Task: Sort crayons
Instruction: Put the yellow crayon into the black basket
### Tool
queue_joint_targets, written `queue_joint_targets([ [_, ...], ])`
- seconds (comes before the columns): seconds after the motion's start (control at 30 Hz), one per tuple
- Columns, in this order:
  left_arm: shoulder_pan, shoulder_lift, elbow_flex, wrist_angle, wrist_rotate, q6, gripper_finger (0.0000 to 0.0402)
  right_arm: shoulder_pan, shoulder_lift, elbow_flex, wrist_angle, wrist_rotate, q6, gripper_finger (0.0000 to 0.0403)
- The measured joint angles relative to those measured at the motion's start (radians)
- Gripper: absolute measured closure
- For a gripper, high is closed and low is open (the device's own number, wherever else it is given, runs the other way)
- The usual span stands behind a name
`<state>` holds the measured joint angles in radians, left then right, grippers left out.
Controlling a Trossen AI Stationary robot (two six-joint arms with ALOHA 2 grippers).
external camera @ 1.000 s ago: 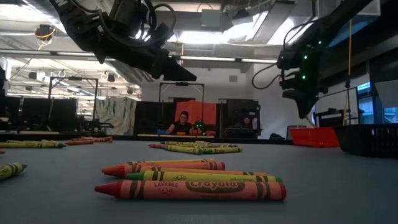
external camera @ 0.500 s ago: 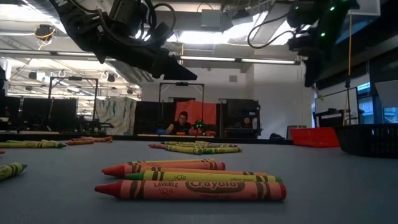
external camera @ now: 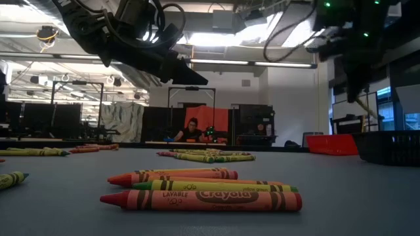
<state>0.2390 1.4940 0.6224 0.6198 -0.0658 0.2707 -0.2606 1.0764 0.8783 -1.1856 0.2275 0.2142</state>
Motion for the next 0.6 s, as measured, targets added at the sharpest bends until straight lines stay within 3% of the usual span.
queue_joint_targets([
  [0.23, 0.001, 0.000, -0.001, 0.059, 0.000, 0.051, 0.0274, 0.118, -0.003, -0.099, -0.019, 0.025, 0.103, 0.0371],
  [0.5, 0.001, 0.000, -0.001, 0.087, 0.000, 0.054, 0.0274, 0.214, -0.002, -0.178, 0.033, -0.027, 0.141, 0.0371],
  [0.6, 0.001, 0.000, -0.001, 0.087, 0.000, 0.057, 0.0274, 0.240, 0.002, -0.164, 0.015, 0.032, 0.147, 0.0371],
])
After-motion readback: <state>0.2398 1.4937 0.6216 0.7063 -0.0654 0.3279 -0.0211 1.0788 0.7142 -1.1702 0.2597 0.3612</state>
